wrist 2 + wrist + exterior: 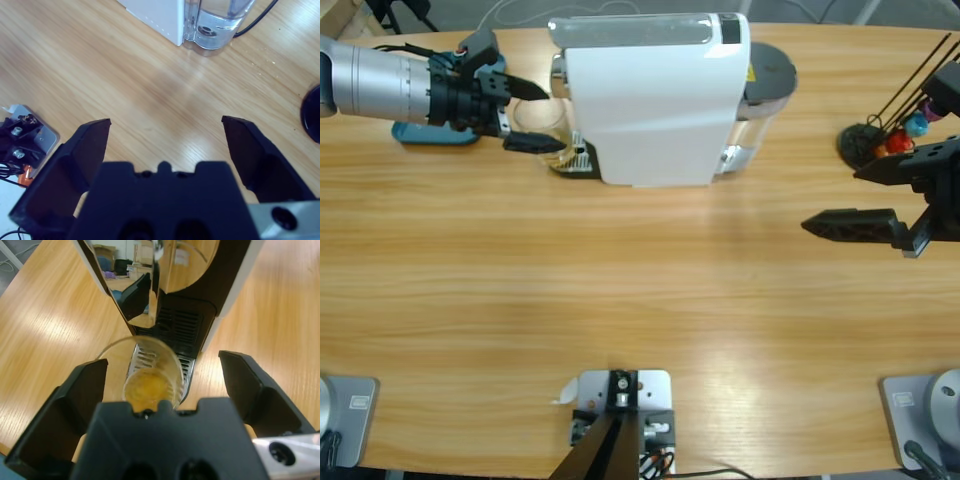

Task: Pour coffee

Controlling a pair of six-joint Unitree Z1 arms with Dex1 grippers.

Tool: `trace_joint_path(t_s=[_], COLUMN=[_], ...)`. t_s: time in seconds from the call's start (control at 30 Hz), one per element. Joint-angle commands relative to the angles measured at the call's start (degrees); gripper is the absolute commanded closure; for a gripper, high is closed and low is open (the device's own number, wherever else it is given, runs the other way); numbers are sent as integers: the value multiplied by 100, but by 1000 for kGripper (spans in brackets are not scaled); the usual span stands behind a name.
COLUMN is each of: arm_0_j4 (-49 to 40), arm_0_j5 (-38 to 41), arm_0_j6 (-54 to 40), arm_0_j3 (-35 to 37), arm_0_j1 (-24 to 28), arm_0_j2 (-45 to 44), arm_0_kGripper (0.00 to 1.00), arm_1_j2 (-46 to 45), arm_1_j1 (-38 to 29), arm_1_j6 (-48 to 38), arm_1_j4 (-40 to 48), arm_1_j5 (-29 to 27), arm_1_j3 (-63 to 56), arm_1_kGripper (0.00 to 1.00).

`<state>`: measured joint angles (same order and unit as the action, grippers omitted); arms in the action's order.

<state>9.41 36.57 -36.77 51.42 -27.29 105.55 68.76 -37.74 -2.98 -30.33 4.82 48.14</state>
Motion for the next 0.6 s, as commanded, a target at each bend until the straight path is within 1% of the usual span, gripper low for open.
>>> trace_joint_path(t_s=[0.03, 0.6], arm_0_j4=[61, 59], arm_0_j5=[-71, -71], arm_0_j6=[21, 74], arm_0_j3=[37, -111], arm_0_j1=[-92, -98], arm_0_j2=[184, -129], arm_0_kGripper=[27, 27], arm_1_j2=[217, 217], arm_1_j1=[83, 83], arm_1_j6=[52, 52], arm_1_j4=[27, 33], arm_1_j5=[89, 89], arm_1_j3=[-147, -147], arm_1_kGripper=[0, 0])
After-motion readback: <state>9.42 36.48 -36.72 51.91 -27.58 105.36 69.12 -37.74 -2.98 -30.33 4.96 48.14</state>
